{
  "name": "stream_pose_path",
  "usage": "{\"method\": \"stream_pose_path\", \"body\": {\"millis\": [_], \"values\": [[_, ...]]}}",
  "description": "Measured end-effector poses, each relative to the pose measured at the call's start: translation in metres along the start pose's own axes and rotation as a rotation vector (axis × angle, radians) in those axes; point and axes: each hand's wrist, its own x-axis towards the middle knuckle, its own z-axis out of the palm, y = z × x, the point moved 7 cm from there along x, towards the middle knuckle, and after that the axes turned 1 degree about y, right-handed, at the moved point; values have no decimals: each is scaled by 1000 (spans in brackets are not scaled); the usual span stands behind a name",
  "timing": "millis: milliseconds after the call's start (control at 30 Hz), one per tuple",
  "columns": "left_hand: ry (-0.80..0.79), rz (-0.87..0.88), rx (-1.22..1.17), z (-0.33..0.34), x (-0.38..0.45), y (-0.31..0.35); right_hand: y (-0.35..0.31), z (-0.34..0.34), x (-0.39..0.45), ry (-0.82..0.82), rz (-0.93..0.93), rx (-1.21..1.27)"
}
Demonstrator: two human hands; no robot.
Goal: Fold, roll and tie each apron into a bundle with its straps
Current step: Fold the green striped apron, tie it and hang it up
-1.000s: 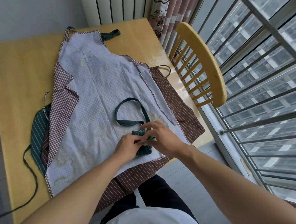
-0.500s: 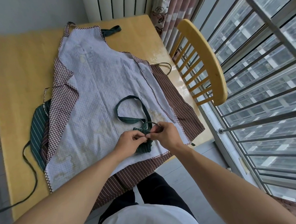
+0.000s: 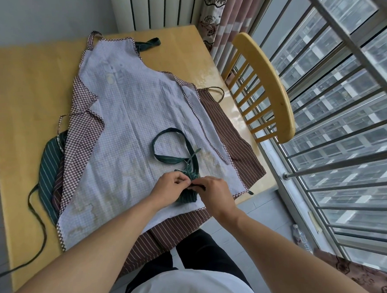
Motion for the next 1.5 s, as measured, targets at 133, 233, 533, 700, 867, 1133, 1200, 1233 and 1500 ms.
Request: {"method": "stream_pose_path", "body": {"millis": [133,233,533,700,867,1133,1200,1233,1500], "values": [[-9,38,27,2,-7,-3,-4,7,3,-119,-19,-195],[89,78,121,3,-11,-1,2,15,9,-278,128,-179],[-46,-345,-227,17,-30,-9,27,15,-1,-378,520,427],[-86,-298,24,10,-24,-7,35,15,-3,-351,461,390],[-116,-2,831,-7,-23,-3,36,-5,2,-194,254,52],[-71,18,800,-11,-20,-1,28,-2,-2,-115,90,-210],[-66,-38,763,-7,-23,-4,27,1,-6,-147,65,-192],[-46,-58,746,-6,-23,-5,27,4,-8,-159,58,-184],[-76,44,728,-4,-22,-9,20,10,-15,-189,-36,-332]]}}
